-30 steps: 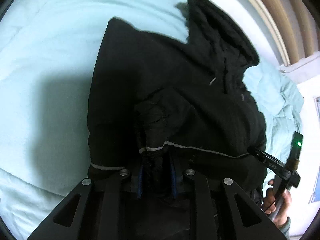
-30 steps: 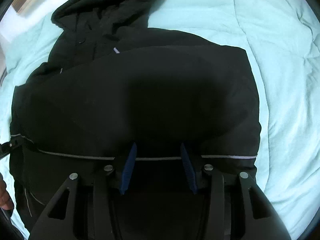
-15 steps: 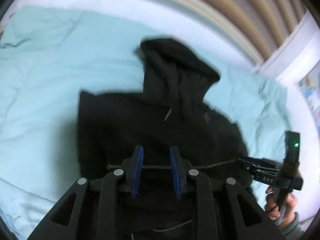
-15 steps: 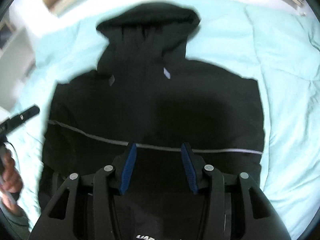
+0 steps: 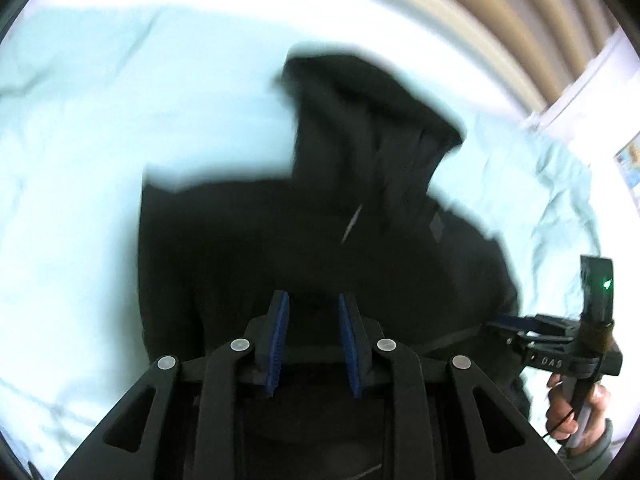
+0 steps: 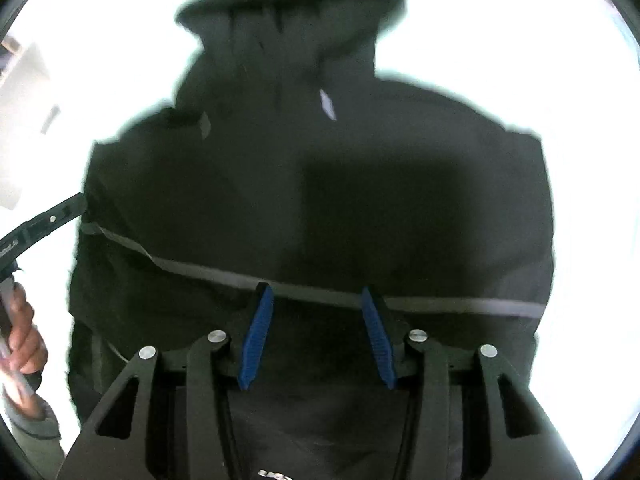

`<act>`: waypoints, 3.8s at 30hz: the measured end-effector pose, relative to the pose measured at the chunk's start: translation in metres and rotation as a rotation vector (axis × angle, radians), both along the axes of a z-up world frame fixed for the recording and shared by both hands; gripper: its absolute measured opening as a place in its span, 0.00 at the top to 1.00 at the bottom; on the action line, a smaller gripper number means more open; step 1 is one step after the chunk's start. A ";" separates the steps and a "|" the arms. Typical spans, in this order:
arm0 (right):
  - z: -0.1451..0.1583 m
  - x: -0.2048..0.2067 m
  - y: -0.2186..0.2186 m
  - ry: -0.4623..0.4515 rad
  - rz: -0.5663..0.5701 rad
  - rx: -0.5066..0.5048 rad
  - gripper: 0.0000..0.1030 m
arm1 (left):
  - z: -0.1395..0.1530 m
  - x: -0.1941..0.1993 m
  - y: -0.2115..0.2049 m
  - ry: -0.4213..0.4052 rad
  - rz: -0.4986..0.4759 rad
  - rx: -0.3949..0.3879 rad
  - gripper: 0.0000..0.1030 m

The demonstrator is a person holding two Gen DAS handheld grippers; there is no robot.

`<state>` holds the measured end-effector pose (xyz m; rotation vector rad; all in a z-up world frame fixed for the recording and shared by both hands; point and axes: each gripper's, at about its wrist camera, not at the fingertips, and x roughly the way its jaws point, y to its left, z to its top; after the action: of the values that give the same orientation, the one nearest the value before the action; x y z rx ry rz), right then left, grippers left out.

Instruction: Fold large clothes

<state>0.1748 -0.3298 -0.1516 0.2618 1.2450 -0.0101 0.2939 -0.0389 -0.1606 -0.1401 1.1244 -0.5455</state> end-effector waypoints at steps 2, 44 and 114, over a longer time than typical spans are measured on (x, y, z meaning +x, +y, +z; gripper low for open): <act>0.027 0.015 -0.010 -0.070 -0.017 0.001 0.52 | 0.029 0.025 -0.005 -0.062 0.016 -0.049 0.74; -0.044 0.216 -0.131 -0.171 -0.237 -0.038 0.66 | -0.072 0.200 -0.048 -0.035 0.067 0.008 0.85; 0.052 0.176 0.014 -0.506 0.047 -0.191 0.82 | 0.067 0.075 -0.038 -0.374 -0.164 -0.097 0.84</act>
<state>0.3508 -0.3158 -0.0999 0.0605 0.7396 -0.0211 0.3691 -0.0774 -0.0939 -0.0268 0.7486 -0.7396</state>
